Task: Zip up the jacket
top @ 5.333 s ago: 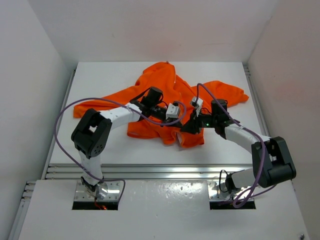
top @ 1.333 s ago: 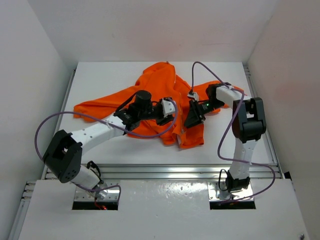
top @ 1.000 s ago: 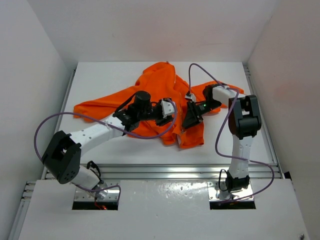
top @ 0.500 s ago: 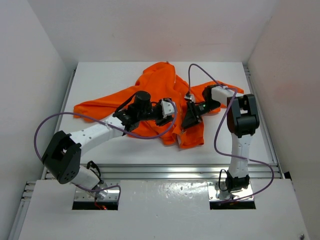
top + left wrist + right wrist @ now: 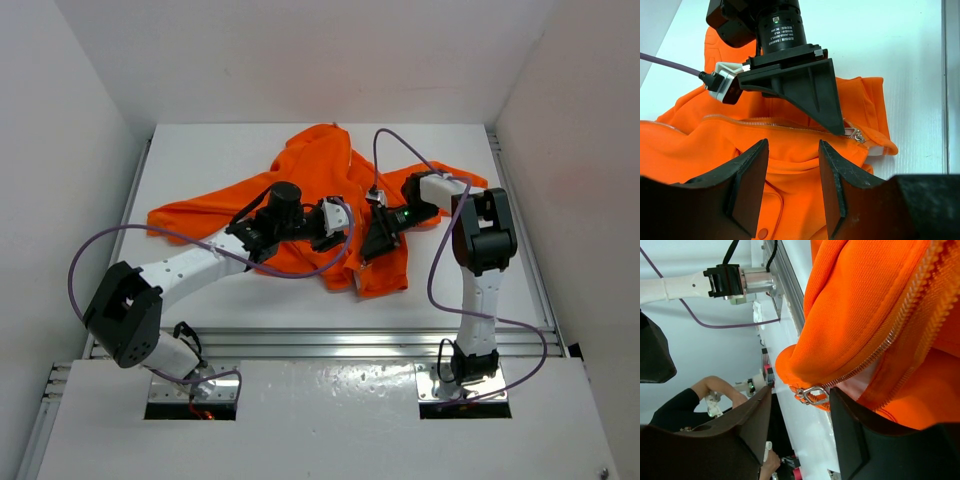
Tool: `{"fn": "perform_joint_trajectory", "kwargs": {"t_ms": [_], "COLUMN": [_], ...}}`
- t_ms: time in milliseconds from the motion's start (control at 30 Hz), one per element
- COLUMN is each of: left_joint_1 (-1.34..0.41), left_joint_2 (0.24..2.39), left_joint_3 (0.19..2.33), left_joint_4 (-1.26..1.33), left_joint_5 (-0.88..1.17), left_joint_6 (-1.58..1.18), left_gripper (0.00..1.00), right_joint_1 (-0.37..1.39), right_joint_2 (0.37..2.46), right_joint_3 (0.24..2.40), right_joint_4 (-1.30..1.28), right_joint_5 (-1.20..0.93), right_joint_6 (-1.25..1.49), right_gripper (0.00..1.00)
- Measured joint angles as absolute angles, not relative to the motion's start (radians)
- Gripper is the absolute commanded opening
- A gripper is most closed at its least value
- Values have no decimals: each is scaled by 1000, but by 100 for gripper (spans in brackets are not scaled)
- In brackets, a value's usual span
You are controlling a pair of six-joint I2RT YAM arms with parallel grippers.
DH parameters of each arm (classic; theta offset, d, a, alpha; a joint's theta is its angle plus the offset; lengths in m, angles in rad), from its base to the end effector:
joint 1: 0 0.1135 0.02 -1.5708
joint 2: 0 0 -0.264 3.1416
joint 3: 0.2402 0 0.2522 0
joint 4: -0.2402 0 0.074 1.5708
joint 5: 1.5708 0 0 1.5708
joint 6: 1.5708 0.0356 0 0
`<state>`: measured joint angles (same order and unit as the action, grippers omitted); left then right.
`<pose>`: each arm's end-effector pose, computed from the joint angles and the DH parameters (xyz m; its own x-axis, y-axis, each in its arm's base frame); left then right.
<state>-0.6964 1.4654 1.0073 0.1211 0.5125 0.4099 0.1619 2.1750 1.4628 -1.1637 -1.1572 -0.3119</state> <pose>0.2478 -0.2299 0.2868 0.1316 0.3427 -0.9302 0.9394 0.2564 0.2274 0.3580 0.0915 0.1319 -0.9594 -0.2816 0.0179 -0.0922 0.3725 0.9234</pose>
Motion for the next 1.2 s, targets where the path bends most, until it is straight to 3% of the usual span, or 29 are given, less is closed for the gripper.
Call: {"fn": "perform_joint_trajectory", "kwargs": {"t_ms": [233, 367, 600, 733, 933, 1067, 1200], "left_joint_1": [-696, -696, -696, -696, -696, -696, -696], "left_joint_2": [1465, 1465, 1465, 1465, 1465, 1465, 1466], "left_joint_3": [1008, 1007, 1007, 1007, 1007, 1007, 1007], "left_joint_4": [121, 121, 121, 121, 121, 121, 121], "left_joint_5": [513, 513, 513, 513, 513, 516, 520], "left_joint_6": [410, 410, 410, 410, 410, 410, 410], "left_gripper": [50, 50, 50, 50, 50, 50, 50], "right_joint_1": [162, 166, 174, 173, 159, 154, 153], "right_joint_2": [2175, 2180, 2191, 2191, 2191, 2191, 2191], "right_joint_3": [1462, 1462, 1452, 1423, 1408, 1407, 1400], "right_joint_4": [-1155, -1154, -1163, -1169, -1200, -1227, -1240], "right_joint_5": [-1155, -1156, -1163, -1167, -1191, -1209, -1217], "right_joint_6": [-310, -311, -324, -339, -375, -403, -425], "right_gripper": [50, 45, 24, 20, 21, 37, 41]}}
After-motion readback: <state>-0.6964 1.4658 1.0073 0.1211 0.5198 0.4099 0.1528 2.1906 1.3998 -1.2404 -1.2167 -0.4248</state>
